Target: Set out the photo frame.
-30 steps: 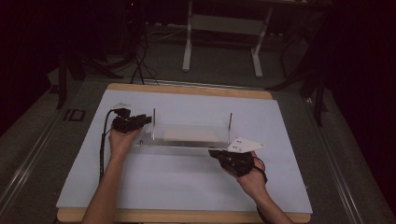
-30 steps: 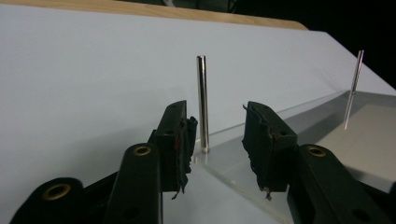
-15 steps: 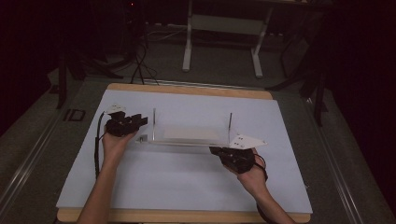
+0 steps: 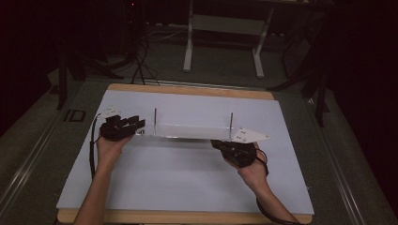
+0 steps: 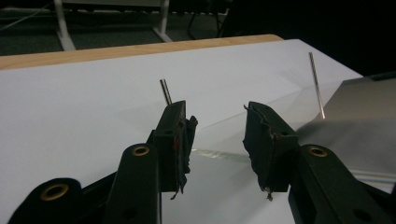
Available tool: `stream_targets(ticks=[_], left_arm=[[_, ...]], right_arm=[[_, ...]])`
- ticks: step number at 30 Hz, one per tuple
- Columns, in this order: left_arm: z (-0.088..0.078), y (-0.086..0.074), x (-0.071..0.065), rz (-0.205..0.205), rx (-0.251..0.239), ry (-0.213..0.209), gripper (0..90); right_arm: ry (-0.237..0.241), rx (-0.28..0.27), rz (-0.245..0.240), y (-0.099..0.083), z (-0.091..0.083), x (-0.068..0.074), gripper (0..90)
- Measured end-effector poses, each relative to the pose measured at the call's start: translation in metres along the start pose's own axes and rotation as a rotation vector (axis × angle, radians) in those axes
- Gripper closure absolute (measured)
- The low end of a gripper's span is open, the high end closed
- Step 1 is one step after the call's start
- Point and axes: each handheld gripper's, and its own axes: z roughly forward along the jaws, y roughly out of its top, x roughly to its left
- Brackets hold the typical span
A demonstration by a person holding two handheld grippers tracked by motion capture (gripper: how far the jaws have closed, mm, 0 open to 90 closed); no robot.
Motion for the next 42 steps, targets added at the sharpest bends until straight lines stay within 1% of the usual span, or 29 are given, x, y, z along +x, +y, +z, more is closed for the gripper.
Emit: stream_targets(ticks=[6, 9, 11, 15, 18, 20, 22, 27, 29, 31, 33, 35, 39, 42], left_arm=[[-0.004, -0.001, -0.002, 0.011, -0.006, 0.004, 57.6], [-0.007, 0.0, -0.004, 0.037, -0.001, 0.006, 56.0], [-0.009, 0.0, -0.006, 0.046, -0.002, 0.006, 54.7], [-0.014, -0.001, -0.007, 0.044, 0.006, 0.002, 54.3], [-0.019, -0.003, -0.008, 0.053, -0.011, 0.016, 54.3], [-0.022, -0.004, -0.009, 0.068, -0.027, 0.025, 55.0], [-0.023, -0.004, -0.01, 0.074, -0.033, 0.003, 56.2], [-0.023, -0.005, -0.012, 0.098, -0.024, -0.023, 56.1], [-0.022, -0.005, -0.015, 0.119, -0.016, -0.011, 56.1], [-0.022, -0.005, -0.017, 0.136, -0.012, -0.016, 54.4], [-0.022, -0.005, -0.02, 0.159, -0.008, -0.004, 53.2], [-0.021, -0.004, -0.023, 0.18, -0.009, -0.002, 53.1], [-0.019, 0.0, -0.033, 0.239, -0.026, 0.011, 49.9], [-0.016, 0.004, -0.037, 0.253, -0.041, 0.003, 49.1]], right_arm=[[-0.005, -0.007, 0.002, 0.005, 0.001, -0.003, 90.0], [-0.008, -0.012, 0.006, 0.008, 0.002, -0.005, 90.0], [-0.01, -0.015, 0.009, 0.009, 0.002, -0.006, 90.0], [-0.013, -0.018, 0.009, 0.012, 0.003, -0.008, 90.0], [-0.015, -0.019, 0.011, 0.013, 0.003, -0.009, 90.0], [-0.014, -0.018, 0.015, 0.013, 0.004, -0.009, 90.0], [-0.015, -0.017, 0.015, 0.013, 0.005, -0.011, 90.0], [-0.018, -0.016, 0.026, 0.014, 0.006, -0.013, 90.0], [-0.021, -0.017, 0.024, 0.014, 0.006, -0.014, 90.0], [-0.023, -0.018, 0.026, 0.015, 0.007, -0.014, 90.0], [-0.024, -0.022, 0.025, 0.016, 0.007, -0.015, 90.0], [-0.024, -0.023, 0.027, 0.017, 0.006, -0.016, 90.0], [-0.028, -0.027, 0.031, 0.019, 0.006, -0.017, 90.0], [-0.03, -0.03, 0.033, 0.02, 0.007, -0.018, 90.0]])
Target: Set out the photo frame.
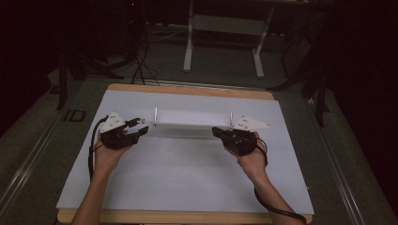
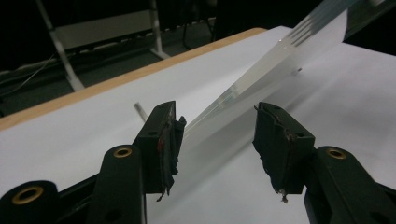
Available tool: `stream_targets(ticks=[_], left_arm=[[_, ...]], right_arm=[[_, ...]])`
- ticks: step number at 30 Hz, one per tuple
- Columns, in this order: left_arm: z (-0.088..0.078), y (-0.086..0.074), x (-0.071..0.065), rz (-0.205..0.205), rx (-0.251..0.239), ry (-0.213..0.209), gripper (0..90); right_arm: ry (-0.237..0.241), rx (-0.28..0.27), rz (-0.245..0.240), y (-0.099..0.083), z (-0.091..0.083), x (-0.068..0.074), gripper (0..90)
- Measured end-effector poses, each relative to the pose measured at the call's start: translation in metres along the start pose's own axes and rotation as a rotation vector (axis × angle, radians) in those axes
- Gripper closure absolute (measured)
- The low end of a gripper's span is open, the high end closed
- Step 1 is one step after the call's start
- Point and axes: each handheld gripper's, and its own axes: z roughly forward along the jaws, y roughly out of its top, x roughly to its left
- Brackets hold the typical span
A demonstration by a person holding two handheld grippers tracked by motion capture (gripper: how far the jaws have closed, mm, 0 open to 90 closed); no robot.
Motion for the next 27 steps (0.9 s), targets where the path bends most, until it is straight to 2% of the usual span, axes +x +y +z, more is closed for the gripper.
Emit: stream_targets(ticks=[10, 12, 25, 27], left_arm=[[0.018, 0.008, -0.005, 0.02, -0.039, -0.023, 44.3], [0.02, 0.009, -0.005, -0.001, -0.054, -0.05, 43.3], [0.023, 0.012, -0.005, 0.006, -0.067, -0.019, 44.5], [0.023, 0.013, -0.005, 0.006, -0.059, -0.021, 45.0]], right_arm=[[0.003, -0.012, 0.009, 0.002, 0.001, -0.003, 90.0], [0.003, -0.015, 0.012, 0.002, 0.001, -0.004, 90.0], [0.0, -0.014, 0.01, 0.008, 0.003, -0.009, 90.0], [-0.016, -0.005, -0.003, 0.009, 0.003, -0.009, 90.0]])
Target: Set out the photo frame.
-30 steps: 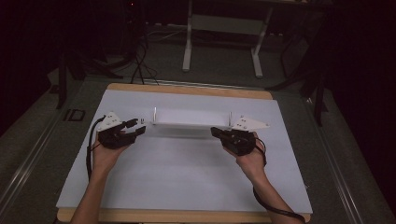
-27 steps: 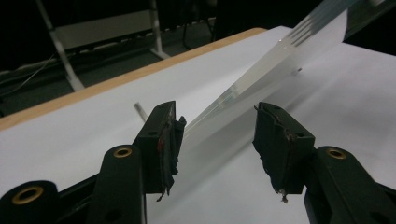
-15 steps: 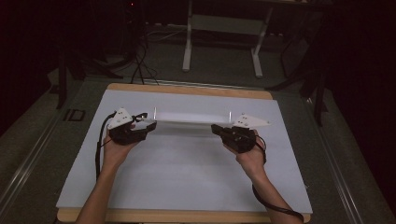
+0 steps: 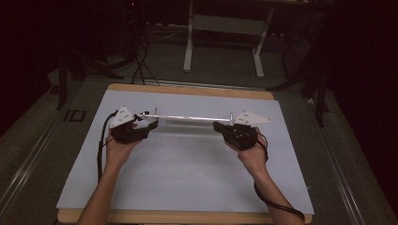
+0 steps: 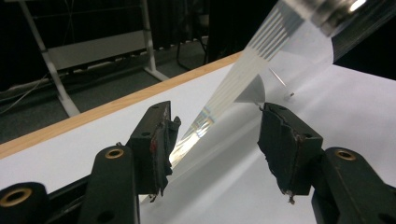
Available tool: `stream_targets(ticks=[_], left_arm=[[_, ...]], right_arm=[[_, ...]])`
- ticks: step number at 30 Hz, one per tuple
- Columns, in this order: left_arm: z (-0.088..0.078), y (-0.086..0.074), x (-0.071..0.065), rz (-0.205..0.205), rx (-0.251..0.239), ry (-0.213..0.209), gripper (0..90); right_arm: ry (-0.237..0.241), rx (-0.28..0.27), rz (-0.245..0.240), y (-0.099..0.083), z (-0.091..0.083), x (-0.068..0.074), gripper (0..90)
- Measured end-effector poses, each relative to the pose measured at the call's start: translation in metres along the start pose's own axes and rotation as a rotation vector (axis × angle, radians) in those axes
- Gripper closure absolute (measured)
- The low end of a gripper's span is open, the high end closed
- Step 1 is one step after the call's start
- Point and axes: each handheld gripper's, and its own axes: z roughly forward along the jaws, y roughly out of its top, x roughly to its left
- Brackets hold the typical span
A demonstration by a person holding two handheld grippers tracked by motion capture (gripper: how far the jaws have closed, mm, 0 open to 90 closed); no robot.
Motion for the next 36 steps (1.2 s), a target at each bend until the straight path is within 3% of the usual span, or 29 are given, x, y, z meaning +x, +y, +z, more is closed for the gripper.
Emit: stream_targets(ticks=[6, 17, 28, 34, 36], left_arm=[[0.0, 0.002, 0.001, 0.001, 0.008, -0.001, 45.5], [0.004, 0.008, 0.005, -0.021, 0.011, 0.011, 45.8], [0.011, 0.016, 0.011, -0.05, 0.016, 0.028, 46.2], [0.014, 0.02, 0.014, -0.059, 0.022, 0.028, 46.6], [0.015, 0.02, 0.015, -0.064, 0.022, 0.031, 46.7]], right_arm=[[-0.028, 0.007, -0.03, -0.002, -0.003, -0.002, 83.8], [-0.052, 0.051, -0.01, -0.022, -0.013, -0.02, 68.5], [-0.144, 0.09, 0.027, -0.039, -0.023, -0.05, 59.2], [-0.192, 0.081, 0.076, -0.043, -0.022, -0.07, 53.5], [-0.196, 0.069, 0.073, -0.043, -0.019, -0.074, 51.7]])
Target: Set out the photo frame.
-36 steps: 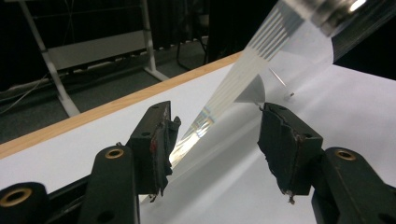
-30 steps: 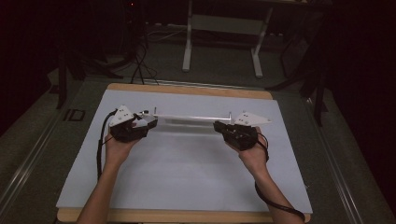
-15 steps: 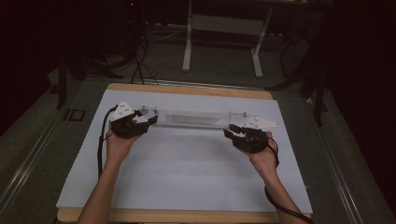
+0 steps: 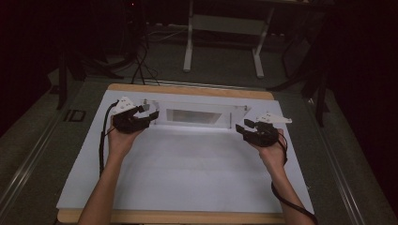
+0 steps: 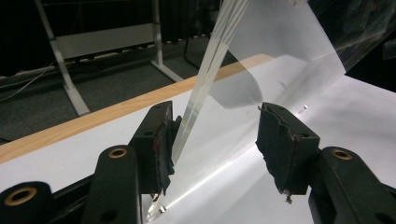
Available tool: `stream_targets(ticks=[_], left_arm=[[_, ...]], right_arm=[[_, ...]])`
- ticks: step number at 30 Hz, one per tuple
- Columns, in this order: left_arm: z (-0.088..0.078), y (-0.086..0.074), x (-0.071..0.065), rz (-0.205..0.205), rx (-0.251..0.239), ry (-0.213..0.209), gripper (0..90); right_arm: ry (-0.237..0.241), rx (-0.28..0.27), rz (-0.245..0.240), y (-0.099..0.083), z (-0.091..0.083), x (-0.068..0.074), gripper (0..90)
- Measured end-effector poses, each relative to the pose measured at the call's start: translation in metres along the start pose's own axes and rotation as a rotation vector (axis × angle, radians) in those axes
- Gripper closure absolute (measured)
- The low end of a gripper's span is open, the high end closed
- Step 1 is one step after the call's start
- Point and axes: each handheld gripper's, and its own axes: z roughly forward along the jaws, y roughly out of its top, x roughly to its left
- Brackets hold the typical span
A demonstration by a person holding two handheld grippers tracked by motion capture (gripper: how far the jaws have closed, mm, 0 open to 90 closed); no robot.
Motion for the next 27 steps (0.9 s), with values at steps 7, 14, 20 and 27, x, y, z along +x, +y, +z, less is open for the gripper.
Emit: stream_targets(ticks=[7, 14, 20, 27], left_arm=[[0.004, 0.003, 0.003, -0.017, -0.004, 0.006, 46.7], [0.007, 0.006, 0.006, -0.03, -0.003, 0.009, 46.8], [0.01, 0.008, 0.008, -0.041, 0.001, 0.019, 46.6], [0.014, 0.009, 0.01, -0.057, -0.015, 0.039, 46.9]], right_arm=[[-0.032, -0.006, -0.026, 0.005, 0.014, -0.003, 49.0], [-0.03, -0.028, -0.063, 0.007, 0.031, -0.01, 45.9], [-0.005, -0.051, -0.091, 0.008, 0.043, -0.013, 45.0], [0.01, -0.081, -0.058, 0.013, 0.049, -0.017, 47.9]])
